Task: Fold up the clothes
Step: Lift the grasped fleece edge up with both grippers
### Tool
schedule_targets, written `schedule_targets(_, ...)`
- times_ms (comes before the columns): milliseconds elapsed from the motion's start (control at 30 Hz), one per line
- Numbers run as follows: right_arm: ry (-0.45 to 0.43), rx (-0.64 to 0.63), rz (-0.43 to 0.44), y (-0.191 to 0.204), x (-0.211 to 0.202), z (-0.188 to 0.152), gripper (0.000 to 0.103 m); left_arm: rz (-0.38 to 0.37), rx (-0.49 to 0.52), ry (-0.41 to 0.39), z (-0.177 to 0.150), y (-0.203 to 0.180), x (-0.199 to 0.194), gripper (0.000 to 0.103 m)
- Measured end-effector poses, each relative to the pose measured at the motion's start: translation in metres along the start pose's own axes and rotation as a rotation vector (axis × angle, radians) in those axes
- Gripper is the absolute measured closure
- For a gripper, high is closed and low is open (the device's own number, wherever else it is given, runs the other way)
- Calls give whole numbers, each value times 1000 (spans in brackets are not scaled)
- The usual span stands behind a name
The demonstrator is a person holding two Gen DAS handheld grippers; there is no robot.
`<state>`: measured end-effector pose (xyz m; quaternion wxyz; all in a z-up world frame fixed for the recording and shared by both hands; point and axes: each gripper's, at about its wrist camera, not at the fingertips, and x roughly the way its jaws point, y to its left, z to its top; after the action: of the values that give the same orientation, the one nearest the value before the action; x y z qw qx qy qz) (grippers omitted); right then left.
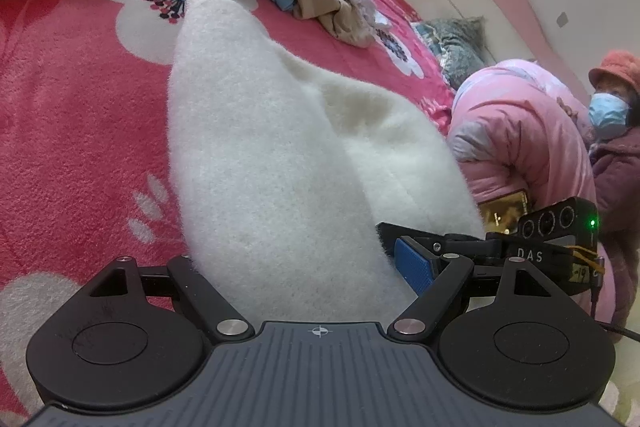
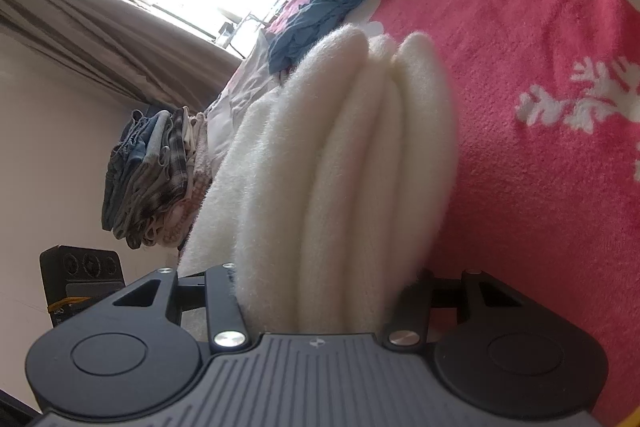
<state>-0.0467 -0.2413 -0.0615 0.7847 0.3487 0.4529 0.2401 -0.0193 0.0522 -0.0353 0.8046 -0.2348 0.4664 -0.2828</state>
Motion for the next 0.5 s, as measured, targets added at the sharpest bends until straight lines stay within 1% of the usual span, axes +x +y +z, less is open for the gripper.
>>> schedule_targets(133, -18, -25, 22, 10, 0, 5, 49, 1, 15, -40, 6, -5, -13, 22)
schedule_targets(300, -47, -105, 38, 36, 2, 22, 49, 1, 42, -113, 21, -9, -30, 22)
schedule_targets(400, -45, -136, 46, 51, 12, 41, 49, -1, 34, -158, 35, -5, -38, 22)
schedule_targets(500, -32, -176, 58, 68, 32, 66, 49, 19, 29, -209, 53, 3, -46, 22)
